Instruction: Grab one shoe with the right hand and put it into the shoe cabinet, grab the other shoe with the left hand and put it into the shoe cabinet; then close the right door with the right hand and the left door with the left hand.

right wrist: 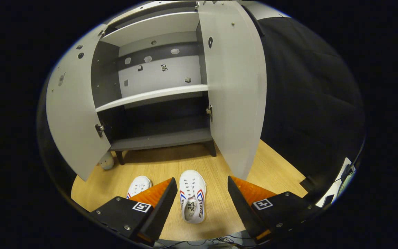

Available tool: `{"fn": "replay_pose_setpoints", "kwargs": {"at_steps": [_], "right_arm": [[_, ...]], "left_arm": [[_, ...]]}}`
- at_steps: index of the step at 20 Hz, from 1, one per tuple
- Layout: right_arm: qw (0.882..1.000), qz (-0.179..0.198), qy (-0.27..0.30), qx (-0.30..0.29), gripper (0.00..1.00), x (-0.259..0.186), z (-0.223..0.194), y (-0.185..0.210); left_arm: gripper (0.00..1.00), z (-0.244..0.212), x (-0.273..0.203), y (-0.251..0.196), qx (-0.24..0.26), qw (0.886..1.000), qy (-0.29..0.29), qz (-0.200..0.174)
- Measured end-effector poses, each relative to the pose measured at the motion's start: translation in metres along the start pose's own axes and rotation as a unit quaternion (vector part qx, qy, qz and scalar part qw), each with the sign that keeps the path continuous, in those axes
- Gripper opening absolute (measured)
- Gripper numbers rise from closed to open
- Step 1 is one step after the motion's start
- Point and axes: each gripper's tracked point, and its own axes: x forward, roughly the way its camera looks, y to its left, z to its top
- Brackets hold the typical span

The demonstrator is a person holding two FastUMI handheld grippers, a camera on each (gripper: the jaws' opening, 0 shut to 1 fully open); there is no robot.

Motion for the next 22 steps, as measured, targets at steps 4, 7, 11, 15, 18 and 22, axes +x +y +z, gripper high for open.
{"fn": "replay_pose_setpoints", "kwargs": {"at_steps": [4, 7, 11, 15, 18, 22], "right_arm": [[0.999, -0.011, 0.039, -0.013, 0.81, 0.027, -0.042, -0.003], [0.997, -0.010, 0.065, -0.030, 0.74, 0.043, -0.065, -0.001], [0.994, -0.011, 0.095, -0.051, 0.67, 0.067, -0.089, 0.001], [0.991, -0.015, 0.130, -0.042, 0.53, 0.091, -0.110, -0.001], [0.987, -0.009, 0.155, -0.036, 0.43, 0.099, -0.122, 0.003], [0.984, -0.009, 0.173, -0.039, 0.33, 0.107, -0.131, 0.006]], "left_arm": [[0.96, -0.007, -0.001, 0.000, -0.003, 1.000, 0.010, 0.002], [0.96, -0.014, 0.001, 0.001, -0.001, 1.000, 0.018, 0.003], [0.96, -0.022, 0.003, 0.004, -0.002, 1.000, 0.026, 0.006], [0.96, -0.030, 0.006, 0.010, 0.009, 0.999, 0.036, 0.014], [0.96, -0.034, 0.007, 0.015, 0.013, 0.999, 0.041, 0.019], [0.96, -0.040, 0.010, 0.018, 0.019, 0.998, 0.049, 0.022]]}}
